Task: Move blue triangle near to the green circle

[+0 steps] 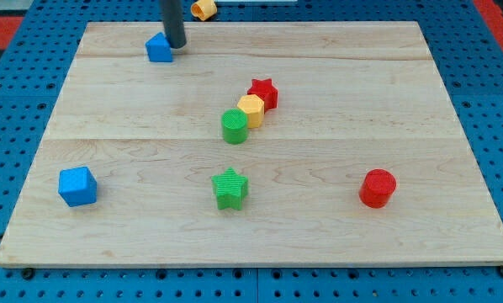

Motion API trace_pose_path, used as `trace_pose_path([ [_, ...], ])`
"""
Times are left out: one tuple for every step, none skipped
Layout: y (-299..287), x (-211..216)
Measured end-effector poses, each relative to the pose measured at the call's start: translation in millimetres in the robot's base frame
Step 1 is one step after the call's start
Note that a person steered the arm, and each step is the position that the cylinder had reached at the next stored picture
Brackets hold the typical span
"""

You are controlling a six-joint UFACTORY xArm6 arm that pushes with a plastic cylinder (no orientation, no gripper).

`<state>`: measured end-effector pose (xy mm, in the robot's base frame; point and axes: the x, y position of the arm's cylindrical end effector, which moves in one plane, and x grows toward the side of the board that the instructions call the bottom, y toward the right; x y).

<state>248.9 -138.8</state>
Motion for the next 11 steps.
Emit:
trace_pose_path([
  [-37,2],
  [-75,-14],
  [-106,4],
  [-64,18],
  [-17,26],
  [9,50],
  [26,79],
  [53,101],
  [77,121],
  [70,151],
  [26,194],
])
